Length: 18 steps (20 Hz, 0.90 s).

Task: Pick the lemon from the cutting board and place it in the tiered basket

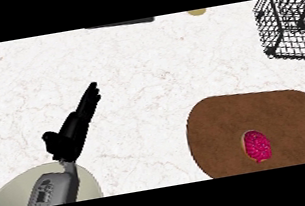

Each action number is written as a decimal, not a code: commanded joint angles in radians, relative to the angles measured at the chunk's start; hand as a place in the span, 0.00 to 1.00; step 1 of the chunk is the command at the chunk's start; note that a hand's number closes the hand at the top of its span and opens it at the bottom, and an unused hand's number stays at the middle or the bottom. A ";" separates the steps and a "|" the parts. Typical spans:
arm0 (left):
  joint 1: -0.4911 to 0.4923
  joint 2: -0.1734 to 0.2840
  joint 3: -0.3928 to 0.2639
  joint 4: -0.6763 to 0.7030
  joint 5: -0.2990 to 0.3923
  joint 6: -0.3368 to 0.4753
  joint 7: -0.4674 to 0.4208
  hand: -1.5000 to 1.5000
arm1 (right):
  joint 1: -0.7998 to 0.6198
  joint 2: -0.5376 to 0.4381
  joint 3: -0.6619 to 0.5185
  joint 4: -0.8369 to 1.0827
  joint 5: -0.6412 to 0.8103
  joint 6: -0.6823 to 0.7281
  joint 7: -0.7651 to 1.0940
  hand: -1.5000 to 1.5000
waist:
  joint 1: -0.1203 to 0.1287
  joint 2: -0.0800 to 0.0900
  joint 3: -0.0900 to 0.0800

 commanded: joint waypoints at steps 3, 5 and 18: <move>-0.020 0.008 0.016 0.007 0.013 -0.014 0.014 0.50 | -0.054 -0.001 -0.094 0.043 -0.102 0.036 0.203 0.00 | -0.003 0.001 0.001; 0.012 -0.011 0.000 0.011 -0.017 0.019 -0.014 0.50 | 0.011 -0.020 -0.114 0.011 -0.129 0.037 0.149 0.00 | -0.018 -0.004 0.001; 0.010 0.001 0.008 -0.021 0.001 -0.003 0.000 0.50 | 0.141 -0.220 -0.234 -0.116 -0.214 -0.380 0.040 0.00 | -0.010 0.012 0.007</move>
